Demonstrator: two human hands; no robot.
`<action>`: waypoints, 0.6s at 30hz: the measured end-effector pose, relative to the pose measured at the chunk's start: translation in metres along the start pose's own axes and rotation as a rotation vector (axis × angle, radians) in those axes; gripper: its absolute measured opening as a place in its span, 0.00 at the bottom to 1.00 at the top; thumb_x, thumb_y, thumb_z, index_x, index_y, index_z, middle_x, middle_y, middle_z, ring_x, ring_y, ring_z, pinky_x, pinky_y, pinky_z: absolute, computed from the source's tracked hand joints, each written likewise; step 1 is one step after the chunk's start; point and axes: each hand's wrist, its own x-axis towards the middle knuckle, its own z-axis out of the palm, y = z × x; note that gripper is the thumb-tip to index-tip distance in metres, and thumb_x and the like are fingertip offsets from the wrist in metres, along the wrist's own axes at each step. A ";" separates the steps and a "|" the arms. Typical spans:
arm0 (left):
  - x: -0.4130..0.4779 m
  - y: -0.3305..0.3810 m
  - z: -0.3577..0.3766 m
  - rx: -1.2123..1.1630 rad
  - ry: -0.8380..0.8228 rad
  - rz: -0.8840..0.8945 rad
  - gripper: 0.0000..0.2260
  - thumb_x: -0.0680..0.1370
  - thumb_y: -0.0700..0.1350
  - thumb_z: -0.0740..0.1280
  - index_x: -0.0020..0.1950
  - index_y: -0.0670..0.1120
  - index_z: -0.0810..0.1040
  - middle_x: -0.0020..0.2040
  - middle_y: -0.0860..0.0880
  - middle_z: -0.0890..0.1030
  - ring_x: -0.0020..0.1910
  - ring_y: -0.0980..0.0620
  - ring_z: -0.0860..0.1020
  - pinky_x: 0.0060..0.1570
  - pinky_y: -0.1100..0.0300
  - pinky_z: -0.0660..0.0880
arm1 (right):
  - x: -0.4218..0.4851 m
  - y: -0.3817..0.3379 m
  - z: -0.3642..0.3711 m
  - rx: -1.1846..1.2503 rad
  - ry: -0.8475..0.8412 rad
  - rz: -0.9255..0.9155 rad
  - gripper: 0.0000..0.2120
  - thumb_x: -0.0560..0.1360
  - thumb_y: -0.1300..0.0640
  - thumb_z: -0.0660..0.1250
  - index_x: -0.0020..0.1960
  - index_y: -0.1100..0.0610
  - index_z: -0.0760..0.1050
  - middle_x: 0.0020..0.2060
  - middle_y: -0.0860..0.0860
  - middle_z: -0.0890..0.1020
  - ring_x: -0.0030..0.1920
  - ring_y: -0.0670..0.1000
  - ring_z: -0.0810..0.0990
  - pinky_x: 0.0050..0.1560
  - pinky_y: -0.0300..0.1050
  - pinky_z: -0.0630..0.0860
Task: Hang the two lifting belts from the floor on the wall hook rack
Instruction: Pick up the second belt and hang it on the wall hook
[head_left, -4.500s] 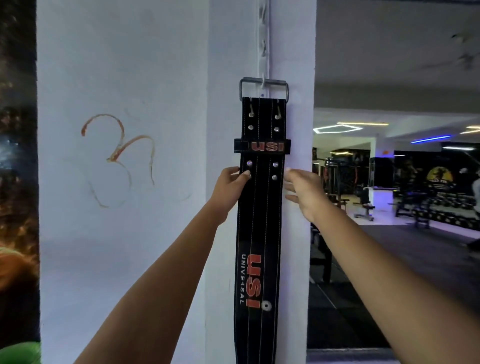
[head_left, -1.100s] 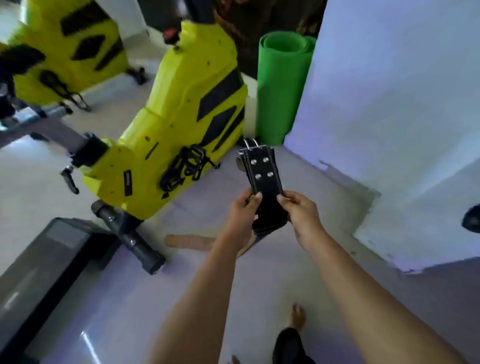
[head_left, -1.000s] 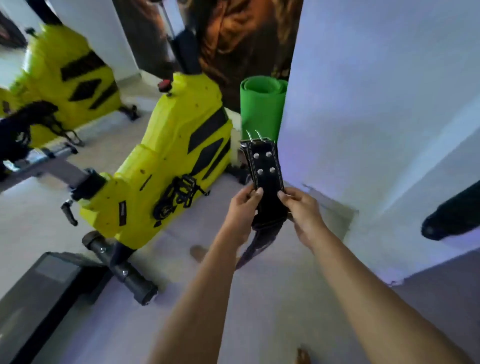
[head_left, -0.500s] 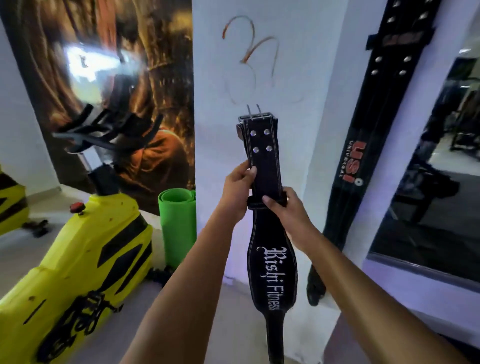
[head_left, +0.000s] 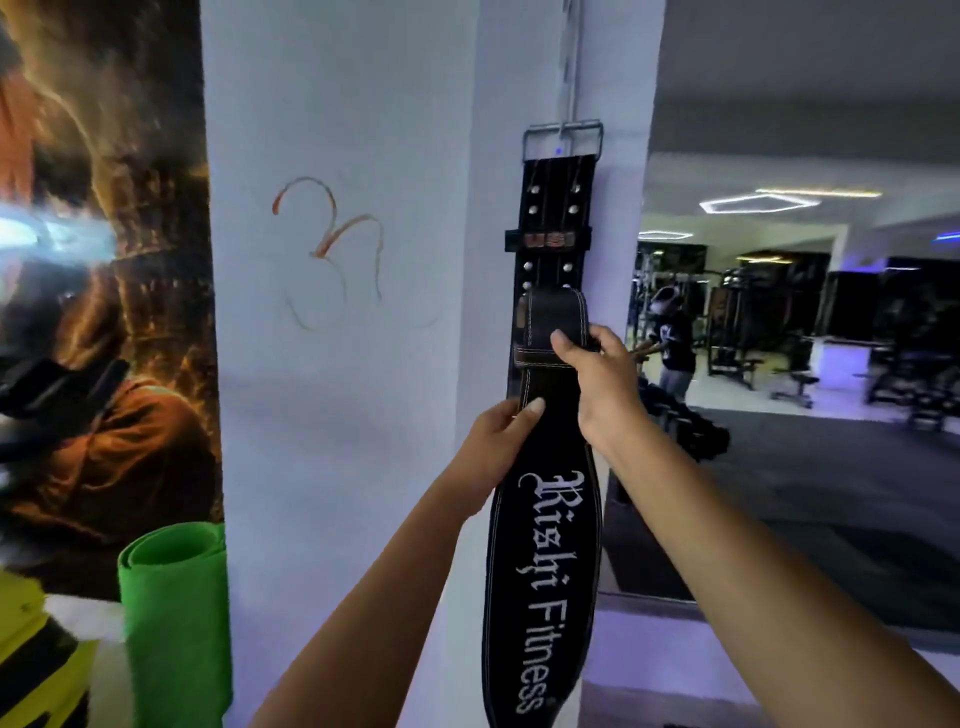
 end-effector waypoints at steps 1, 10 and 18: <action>0.008 0.004 0.003 0.011 -0.024 0.017 0.17 0.78 0.51 0.62 0.56 0.38 0.76 0.51 0.38 0.82 0.50 0.44 0.81 0.57 0.46 0.76 | 0.004 -0.005 -0.005 0.007 0.012 -0.005 0.05 0.70 0.62 0.70 0.43 0.53 0.76 0.42 0.50 0.82 0.46 0.52 0.79 0.51 0.48 0.78; 0.024 -0.014 0.002 0.068 -0.186 -0.006 0.10 0.77 0.47 0.66 0.53 0.43 0.79 0.50 0.41 0.83 0.47 0.47 0.83 0.53 0.52 0.79 | 0.016 -0.022 -0.028 0.063 0.003 -0.028 0.10 0.71 0.64 0.68 0.50 0.53 0.77 0.50 0.51 0.82 0.59 0.55 0.78 0.66 0.56 0.71; 0.027 -0.008 -0.003 0.049 -0.182 0.055 0.11 0.78 0.46 0.65 0.55 0.42 0.78 0.48 0.44 0.83 0.48 0.47 0.83 0.53 0.52 0.79 | 0.015 -0.039 -0.013 0.097 0.003 -0.059 0.19 0.73 0.66 0.66 0.63 0.56 0.72 0.45 0.45 0.79 0.47 0.42 0.75 0.52 0.35 0.69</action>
